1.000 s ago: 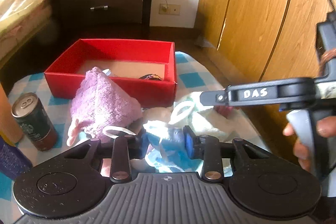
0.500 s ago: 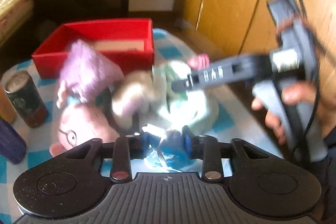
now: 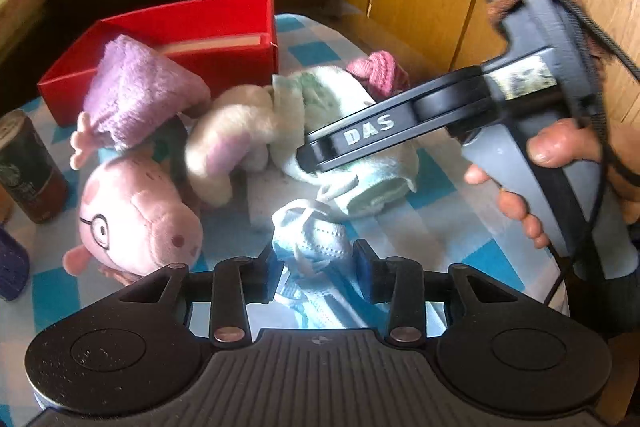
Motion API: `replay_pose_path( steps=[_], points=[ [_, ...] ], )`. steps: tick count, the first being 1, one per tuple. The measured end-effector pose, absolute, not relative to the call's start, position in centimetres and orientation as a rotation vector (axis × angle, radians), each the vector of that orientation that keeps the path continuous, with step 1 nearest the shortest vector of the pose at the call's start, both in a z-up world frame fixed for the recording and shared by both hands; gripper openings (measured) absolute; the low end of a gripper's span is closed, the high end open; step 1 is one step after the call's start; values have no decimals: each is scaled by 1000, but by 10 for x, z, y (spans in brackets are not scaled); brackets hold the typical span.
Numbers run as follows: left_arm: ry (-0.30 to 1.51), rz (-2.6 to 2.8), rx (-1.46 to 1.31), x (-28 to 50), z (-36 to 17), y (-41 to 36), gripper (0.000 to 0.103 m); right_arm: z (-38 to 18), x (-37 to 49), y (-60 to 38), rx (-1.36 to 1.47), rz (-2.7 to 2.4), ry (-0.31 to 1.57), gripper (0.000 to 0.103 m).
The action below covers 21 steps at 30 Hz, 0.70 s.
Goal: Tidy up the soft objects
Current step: 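Grasp the white face mask with the left gripper while the right gripper grasps the light green towel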
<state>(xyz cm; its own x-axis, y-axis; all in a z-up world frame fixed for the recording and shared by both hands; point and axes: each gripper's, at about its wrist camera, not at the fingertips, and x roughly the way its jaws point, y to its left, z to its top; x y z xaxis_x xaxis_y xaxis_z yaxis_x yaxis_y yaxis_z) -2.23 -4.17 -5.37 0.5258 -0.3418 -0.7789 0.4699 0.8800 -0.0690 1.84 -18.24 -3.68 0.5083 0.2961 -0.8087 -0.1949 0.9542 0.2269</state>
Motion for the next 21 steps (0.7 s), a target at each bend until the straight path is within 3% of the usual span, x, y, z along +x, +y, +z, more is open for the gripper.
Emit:
replay_pose_path(
  steps=[3, 6, 7, 11, 13, 21],
  points=[
    [909, -488, 172, -24, -58, -46, 35, -41, 19, -178, 71, 279, 994, 68],
    [926, -486, 195, -25, -62, -50, 28, -37, 19, -178, 47, 266, 996, 49],
    [928, -487, 196, -25, -62, -49, 27, -36, 20, -181, 65, 273, 1002, 37],
    [924, -487, 191, -25, -59, -49, 26, -29, 22, -195, 180, 326, 1038, 5],
    [921, -486, 178, -25, -56, -48, 26, -27, 23, -199, 238, 355, 1054, 0],
    [917, -484, 104, -19, -46, -41, 26, -11, 21, -208, 357, 422, 1028, 0]
  ],
)
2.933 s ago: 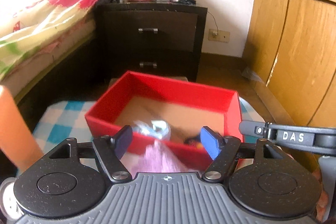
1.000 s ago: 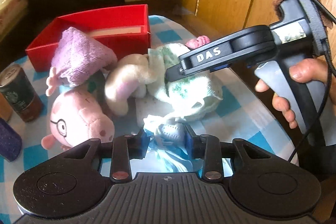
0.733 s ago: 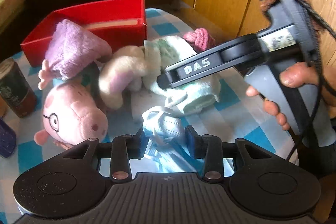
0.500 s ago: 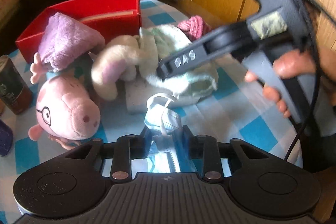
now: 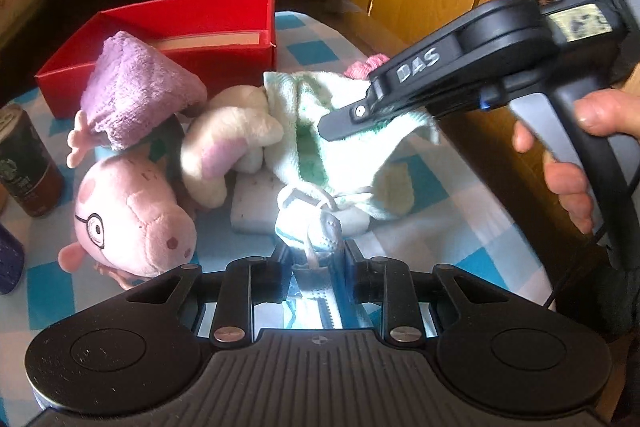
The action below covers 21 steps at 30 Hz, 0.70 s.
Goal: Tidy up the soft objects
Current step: 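Grasp the white face mask with the left gripper while the right gripper grasps the light green towel, then lift the white mask with the left gripper while the right gripper carries the green towel toward the red box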
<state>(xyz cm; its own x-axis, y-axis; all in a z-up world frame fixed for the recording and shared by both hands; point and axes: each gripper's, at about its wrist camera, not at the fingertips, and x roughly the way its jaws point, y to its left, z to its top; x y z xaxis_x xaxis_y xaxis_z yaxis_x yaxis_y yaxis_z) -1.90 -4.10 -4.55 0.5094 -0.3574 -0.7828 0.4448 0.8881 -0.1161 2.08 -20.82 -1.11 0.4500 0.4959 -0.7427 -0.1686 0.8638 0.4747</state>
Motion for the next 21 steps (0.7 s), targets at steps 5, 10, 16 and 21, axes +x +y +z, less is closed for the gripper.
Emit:
replay_pose_path(
  steps=[5, 10, 16, 21],
  points=[
    [901, -487, 69, -19, -36, -37, 26, 6, 19, -216, 462, 463, 981, 0],
    [878, -480, 29, -17, -25, -32, 26, 19, 18, -220, 520, 482, 940, 0],
    [827, -464, -17, -14, -3, -24, 26, 37, 15, -226, 583, 521, 880, 0],
    [793, -435, -63, -10, 9, -15, 26, 56, 8, -227, 619, 561, 824, 0]
  ],
)
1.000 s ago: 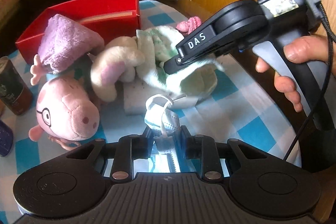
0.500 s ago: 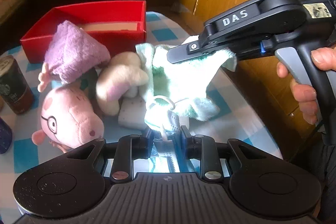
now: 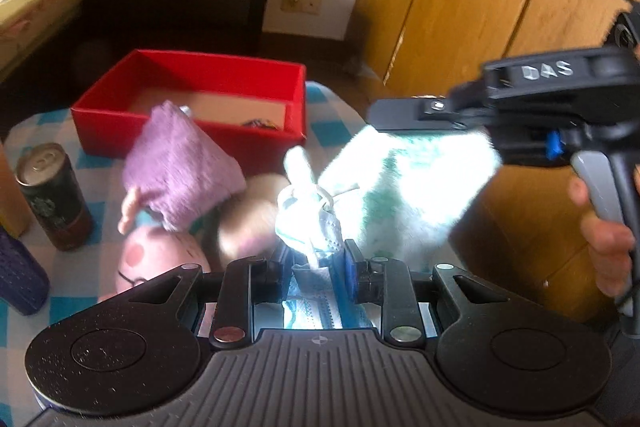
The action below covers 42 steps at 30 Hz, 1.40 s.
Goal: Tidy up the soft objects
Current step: 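Lift the white mask with the left gripper while the right gripper carries the green towel toward the red box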
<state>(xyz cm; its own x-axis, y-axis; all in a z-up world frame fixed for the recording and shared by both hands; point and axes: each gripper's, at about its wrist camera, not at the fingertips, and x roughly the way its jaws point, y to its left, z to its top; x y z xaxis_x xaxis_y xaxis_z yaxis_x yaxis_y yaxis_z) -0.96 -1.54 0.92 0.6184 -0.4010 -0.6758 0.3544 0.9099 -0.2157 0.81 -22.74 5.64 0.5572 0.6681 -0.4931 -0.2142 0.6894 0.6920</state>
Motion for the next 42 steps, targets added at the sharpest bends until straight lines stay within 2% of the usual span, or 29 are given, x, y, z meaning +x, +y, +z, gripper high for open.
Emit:
replay_pose_path(
  steps=[12, 29, 42],
  points=[
    [714, -411, -142, -2, 36, -2, 26, 83, 6, -240, 833, 675, 746, 0],
    [622, -378, -199, 3, 63, 5, 26, 82, 14, -253, 1124, 769, 704, 0],
    [528, -338, -218, 29, 93, 6, 26, 118, 21, -247, 1063, 763, 590, 0]
  ],
)
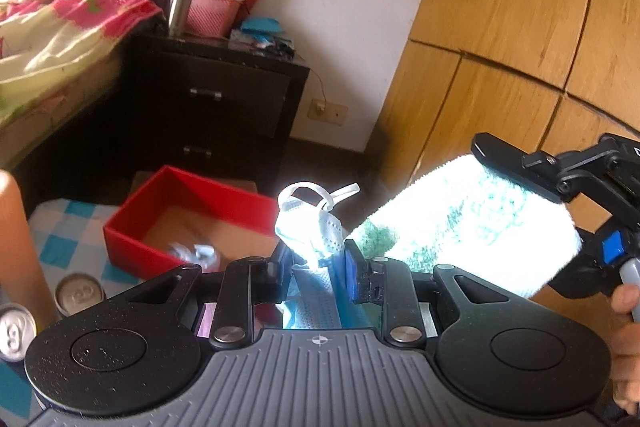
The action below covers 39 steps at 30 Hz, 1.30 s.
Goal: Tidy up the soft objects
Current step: 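Lift the white mask with the left gripper while the right gripper carries the green towel toward the red box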
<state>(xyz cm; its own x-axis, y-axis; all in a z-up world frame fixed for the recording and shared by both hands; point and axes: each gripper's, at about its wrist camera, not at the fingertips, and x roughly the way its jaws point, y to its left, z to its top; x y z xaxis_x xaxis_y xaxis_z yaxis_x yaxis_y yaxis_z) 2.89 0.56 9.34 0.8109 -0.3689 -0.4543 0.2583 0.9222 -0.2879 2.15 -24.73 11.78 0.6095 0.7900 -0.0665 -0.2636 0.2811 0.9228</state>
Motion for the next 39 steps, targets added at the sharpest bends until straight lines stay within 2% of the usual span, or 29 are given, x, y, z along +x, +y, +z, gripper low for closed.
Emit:
replay_pose_path(
  steps=[14, 22, 29, 39],
  points=[
    [411, -272, -184, 84, 140, -1, 27, 173, 66, -229, 985, 780, 455, 0],
    [409, -203, -137, 123, 150, -5, 27, 183, 100, -227, 889, 690, 436, 0],
    [435, -141, -90, 152, 147, -4, 27, 194, 122, -213, 690, 593, 430, 0],
    [523, -89, -41, 183, 121, 1, 27, 175, 157, -184, 463, 503, 542, 0]
  ],
)
